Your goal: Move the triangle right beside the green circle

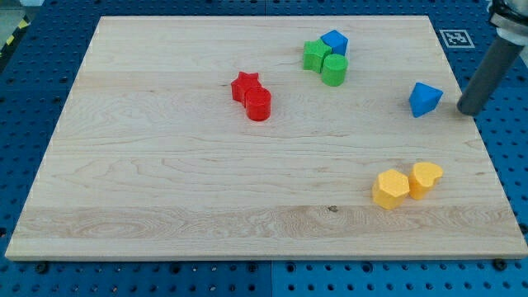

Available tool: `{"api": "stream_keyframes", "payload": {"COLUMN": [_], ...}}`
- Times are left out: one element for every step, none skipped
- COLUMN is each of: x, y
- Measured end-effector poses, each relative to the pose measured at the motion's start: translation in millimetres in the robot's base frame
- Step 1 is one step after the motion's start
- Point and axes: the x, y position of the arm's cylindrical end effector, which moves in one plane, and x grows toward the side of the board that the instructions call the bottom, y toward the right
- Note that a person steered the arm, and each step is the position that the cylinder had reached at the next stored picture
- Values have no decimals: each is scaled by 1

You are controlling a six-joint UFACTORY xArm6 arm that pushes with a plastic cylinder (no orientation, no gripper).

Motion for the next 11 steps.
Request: {"api": "stream_keyframes", "payload": {"x": [19, 6, -8, -20, -26, -47, -60, -74, -88, -98, -106], "y": [-28, -45, -45, -45, -62, -80, -89, -107, -116, -114, -75]}}
